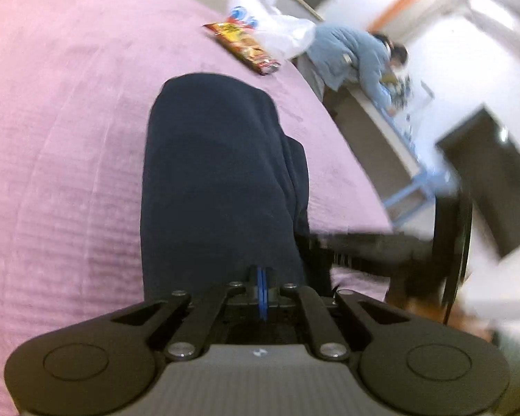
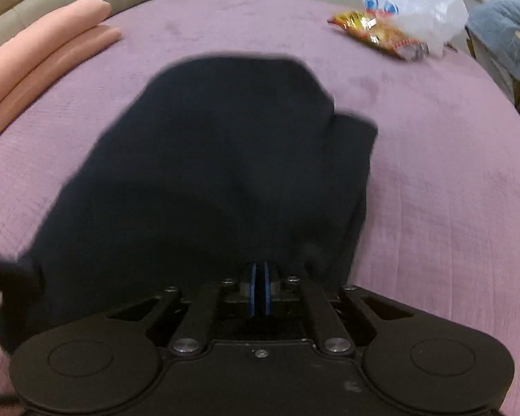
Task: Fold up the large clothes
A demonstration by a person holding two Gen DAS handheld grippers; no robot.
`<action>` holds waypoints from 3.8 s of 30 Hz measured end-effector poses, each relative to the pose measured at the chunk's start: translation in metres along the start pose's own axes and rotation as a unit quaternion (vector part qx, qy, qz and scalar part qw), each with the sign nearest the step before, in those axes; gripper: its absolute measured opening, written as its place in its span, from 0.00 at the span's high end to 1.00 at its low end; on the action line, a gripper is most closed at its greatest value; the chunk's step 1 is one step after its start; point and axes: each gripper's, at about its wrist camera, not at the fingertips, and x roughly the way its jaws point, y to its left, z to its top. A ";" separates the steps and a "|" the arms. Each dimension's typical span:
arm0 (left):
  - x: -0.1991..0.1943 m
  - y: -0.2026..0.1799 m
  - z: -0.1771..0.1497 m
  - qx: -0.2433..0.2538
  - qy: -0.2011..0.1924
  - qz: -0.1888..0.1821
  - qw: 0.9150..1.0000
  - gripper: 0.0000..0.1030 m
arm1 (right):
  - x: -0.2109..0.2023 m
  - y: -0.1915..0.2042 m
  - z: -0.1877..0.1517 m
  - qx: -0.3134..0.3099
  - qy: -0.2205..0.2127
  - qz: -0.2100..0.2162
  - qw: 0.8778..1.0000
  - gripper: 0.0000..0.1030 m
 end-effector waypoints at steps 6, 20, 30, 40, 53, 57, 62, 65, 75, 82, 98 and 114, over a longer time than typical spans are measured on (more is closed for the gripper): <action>-0.020 -0.003 0.007 0.015 0.018 0.018 1.000 0.95 | -0.023 -0.017 -0.015 0.026 0.018 0.003 0.999 0.99; -0.018 0.032 0.067 -0.019 0.021 0.017 0.999 0.30 | -0.034 -0.063 -0.003 0.209 -0.007 0.082 0.974 0.24; 0.030 0.057 0.065 -0.041 0.088 -0.023 0.995 0.28 | 0.008 -0.084 -0.005 0.252 0.006 0.100 0.962 0.21; 0.064 0.099 0.053 -0.138 0.102 -0.115 0.978 0.13 | 0.040 -0.103 -0.019 0.296 0.015 0.184 0.937 0.17; 0.100 0.108 0.046 -0.176 0.071 -0.173 0.967 0.36 | 0.042 -0.103 -0.038 0.346 -0.025 0.234 0.908 0.53; 0.087 0.105 0.050 -0.172 0.051 -0.197 0.964 0.44 | 0.026 -0.099 -0.037 0.349 -0.053 0.246 0.903 0.57; 0.049 0.091 0.055 -0.130 0.015 -0.243 0.961 0.44 | -0.010 -0.075 -0.041 0.327 -0.113 0.267 0.900 0.57; 0.016 0.090 0.051 -0.113 -0.002 -0.260 0.959 0.44 | -0.033 -0.056 -0.047 0.317 -0.144 0.288 0.892 0.57; -0.112 0.101 -0.016 -0.088 -0.076 -0.293 0.949 0.44 | -0.128 0.048 -0.081 0.228 -0.200 0.298 0.905 0.57; -0.174 0.118 -0.093 -0.123 -0.089 -0.241 0.959 0.43 | -0.148 0.120 -0.127 0.241 -0.145 0.280 0.918 0.57; -0.249 0.174 -0.138 -0.104 -0.145 -0.116 0.977 0.39 | -0.159 0.156 -0.159 0.166 -0.142 0.174 0.960 0.41; -0.220 0.149 -0.178 -0.041 -0.042 -0.211 0.976 0.65 | -0.006 0.192 -0.062 0.082 -0.096 -0.010 0.992 1.00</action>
